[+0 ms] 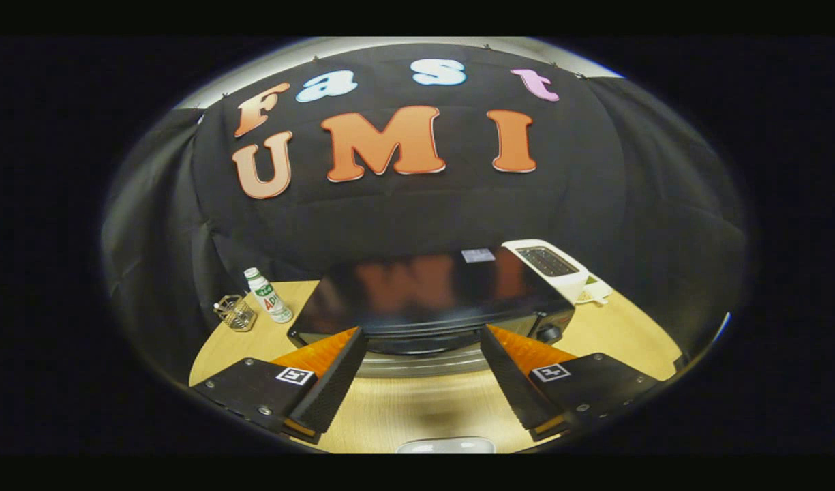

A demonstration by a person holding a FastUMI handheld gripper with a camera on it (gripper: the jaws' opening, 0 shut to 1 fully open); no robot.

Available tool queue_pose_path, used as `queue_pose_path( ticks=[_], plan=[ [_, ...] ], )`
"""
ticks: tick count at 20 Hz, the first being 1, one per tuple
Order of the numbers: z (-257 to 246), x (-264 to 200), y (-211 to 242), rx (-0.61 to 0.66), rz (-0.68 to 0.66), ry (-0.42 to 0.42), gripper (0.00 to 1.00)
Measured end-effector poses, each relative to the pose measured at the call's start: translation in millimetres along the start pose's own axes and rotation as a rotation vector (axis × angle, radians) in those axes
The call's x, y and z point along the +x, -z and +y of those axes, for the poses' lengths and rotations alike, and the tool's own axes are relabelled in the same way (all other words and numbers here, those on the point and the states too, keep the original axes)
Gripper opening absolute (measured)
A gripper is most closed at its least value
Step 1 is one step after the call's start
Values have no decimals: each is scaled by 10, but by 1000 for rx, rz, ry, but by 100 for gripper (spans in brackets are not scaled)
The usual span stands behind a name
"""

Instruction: Open the toaster oven, put the food inside, and close the toaster oven door.

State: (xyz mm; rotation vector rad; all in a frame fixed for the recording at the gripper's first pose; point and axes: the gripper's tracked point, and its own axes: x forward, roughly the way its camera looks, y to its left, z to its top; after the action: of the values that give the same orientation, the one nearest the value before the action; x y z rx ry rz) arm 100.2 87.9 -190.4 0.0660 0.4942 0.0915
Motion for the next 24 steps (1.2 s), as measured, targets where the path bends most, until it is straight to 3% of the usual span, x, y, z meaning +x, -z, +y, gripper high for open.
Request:
queue_pose_path(
  ticks=[9,14,24],
  plan=[
    [156,-938,-1228,-26,-174,-54,100],
    [276,-1361,-1440,-21,-234,-74,100],
    [168,-1558,-1477,-62,-264,-16,100]
  ],
)
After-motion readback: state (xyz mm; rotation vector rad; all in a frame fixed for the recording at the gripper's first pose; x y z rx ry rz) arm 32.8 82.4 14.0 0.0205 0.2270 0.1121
